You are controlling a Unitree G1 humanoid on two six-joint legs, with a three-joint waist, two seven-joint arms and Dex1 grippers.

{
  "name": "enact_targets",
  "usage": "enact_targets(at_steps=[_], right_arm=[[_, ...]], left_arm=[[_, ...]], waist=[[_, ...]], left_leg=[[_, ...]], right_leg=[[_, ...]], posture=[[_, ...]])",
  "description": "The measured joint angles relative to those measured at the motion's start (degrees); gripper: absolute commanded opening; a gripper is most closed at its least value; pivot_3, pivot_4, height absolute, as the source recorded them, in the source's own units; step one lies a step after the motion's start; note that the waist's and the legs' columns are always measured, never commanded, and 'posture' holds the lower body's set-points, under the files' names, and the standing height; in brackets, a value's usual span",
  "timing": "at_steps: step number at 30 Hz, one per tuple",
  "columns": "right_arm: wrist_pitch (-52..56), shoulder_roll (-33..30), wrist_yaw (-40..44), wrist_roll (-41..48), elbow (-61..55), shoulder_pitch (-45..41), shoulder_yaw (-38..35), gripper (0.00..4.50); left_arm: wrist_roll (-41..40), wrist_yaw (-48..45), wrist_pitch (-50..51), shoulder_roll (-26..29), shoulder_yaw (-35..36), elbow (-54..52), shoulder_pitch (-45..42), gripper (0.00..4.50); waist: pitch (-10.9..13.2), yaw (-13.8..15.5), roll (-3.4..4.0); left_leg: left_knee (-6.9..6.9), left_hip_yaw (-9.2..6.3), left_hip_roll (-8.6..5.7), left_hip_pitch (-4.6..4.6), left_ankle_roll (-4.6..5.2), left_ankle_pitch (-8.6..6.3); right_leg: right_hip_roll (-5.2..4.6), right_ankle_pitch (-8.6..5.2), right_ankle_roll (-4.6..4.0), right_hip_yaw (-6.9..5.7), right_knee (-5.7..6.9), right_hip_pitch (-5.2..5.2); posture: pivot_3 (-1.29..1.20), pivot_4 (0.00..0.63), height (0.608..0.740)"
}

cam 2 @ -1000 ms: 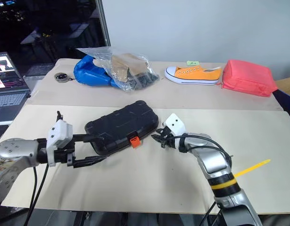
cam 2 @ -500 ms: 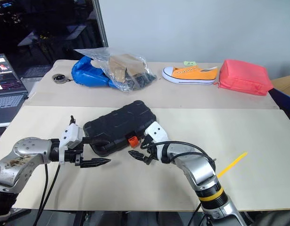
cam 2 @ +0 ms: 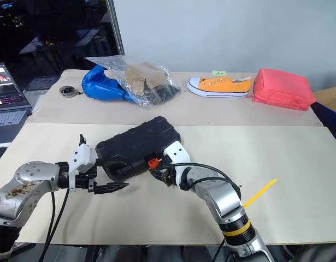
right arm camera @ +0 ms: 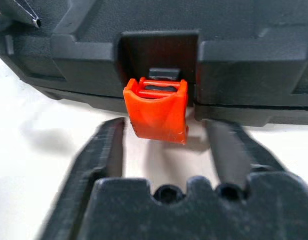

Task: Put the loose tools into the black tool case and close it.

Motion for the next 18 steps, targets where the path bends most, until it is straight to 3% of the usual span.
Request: enact_targets(at_steps=[1, 18], right_arm=[[0.0, 0.1, -0.2, 0.0, -0.4, 0.0, 0.5, 1.15], [-3.0, -1.0, 1.0, -0.9, 0.0, -1.3, 1.3, 1.14]], left_arm=[[0.1, 0.1, 0.0, 0.0, 0.0, 0.0, 0.0, 3.76], [0.1, 0.8, -0.2, -0.8, 0.6, 0.0, 0.7, 3.76]], waist=[[0.0, 0.0, 0.0], [0.0, 0.0, 0.0]], left_leg=[[0.0, 0.0, 0.0, 0.0, 0.0, 0.0], [0.0, -0.02, 0.02, 0.05, 0.0, 0.0]], right_leg=[[0.0, 0.0, 0.0, 0.0, 0.0, 0.0], [0.03, -0.04, 0.06, 0.0, 0.02, 0.01]], posture=[[0.0, 0.15, 0.74], [0.0, 0.15, 0.74]])
